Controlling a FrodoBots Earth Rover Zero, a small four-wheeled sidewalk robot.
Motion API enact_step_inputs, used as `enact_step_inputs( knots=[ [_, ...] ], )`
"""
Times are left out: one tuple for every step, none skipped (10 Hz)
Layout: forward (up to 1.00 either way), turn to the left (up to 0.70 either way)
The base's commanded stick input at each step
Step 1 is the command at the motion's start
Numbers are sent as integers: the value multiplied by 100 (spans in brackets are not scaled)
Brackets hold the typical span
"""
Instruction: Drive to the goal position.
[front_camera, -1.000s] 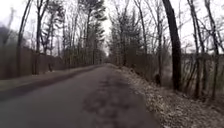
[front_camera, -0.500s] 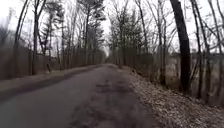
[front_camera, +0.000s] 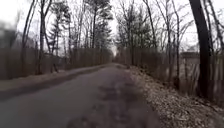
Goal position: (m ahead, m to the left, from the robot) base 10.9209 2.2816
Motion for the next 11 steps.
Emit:
enact_step_inputs(
  knots=[
    [85, 0],
    [85, 0],
    [85, 0],
    [85, 0],
    [85, 0],
    [85, 0],
    [85, -10],
    [85, -21],
    [85, -32],
    [85, -30],
    [85, -24]
  ],
)
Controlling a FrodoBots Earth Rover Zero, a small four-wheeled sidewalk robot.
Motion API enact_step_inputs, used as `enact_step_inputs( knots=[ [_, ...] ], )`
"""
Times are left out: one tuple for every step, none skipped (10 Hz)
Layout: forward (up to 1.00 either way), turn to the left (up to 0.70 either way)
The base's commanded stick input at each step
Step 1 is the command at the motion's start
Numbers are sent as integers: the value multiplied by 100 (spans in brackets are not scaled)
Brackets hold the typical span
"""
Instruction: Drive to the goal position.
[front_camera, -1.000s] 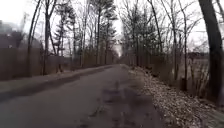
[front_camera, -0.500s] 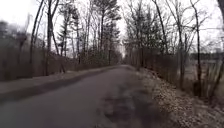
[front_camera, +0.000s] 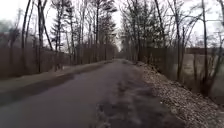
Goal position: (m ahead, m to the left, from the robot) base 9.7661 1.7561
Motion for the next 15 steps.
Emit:
enact_step_inputs(
  knots=[
    [85, -19],
    [85, 0],
    [85, 0],
    [85, 0],
    [85, 0],
    [85, 0],
    [85, 0],
    [85, 0],
    [85, 0],
    [85, 0],
    [85, 0],
    [85, 0],
    [85, 0],
    [85, 0],
    [85, 0]
  ],
)
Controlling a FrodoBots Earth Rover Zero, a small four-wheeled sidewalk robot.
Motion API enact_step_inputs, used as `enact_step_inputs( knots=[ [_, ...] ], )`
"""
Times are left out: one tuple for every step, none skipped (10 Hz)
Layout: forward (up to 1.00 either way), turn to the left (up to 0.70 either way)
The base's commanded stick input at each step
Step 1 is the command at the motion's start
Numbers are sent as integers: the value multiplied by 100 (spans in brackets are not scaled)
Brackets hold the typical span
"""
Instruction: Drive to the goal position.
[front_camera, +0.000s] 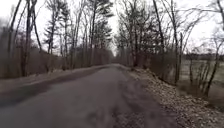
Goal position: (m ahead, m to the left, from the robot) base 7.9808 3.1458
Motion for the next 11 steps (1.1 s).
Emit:
enact_step_inputs(
  knots=[
    [85, 0],
    [85, 0],
    [85, 0],
    [85, 0],
    [85, 0],
    [85, 0],
    [85, 0],
    [85, 0],
    [85, 0],
    [85, 0],
    [85, 0]
  ],
)
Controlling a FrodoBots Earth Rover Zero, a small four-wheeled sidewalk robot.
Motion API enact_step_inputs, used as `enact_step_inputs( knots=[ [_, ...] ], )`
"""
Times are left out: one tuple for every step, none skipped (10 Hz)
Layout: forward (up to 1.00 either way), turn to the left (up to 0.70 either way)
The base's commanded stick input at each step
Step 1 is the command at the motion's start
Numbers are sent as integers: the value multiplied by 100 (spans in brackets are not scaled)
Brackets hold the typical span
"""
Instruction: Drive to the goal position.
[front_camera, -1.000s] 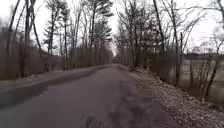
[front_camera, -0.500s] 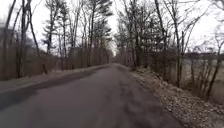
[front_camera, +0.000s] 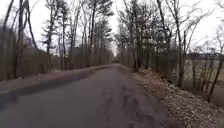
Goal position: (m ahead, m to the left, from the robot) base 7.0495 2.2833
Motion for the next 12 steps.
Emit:
enact_step_inputs(
  knots=[
    [85, 0],
    [85, 0],
    [85, 0],
    [85, 0],
    [85, -1],
    [85, -12],
    [85, -23],
    [85, -34],
    [85, -23],
    [85, -13],
    [85, -3],
    [85, 0]
  ],
)
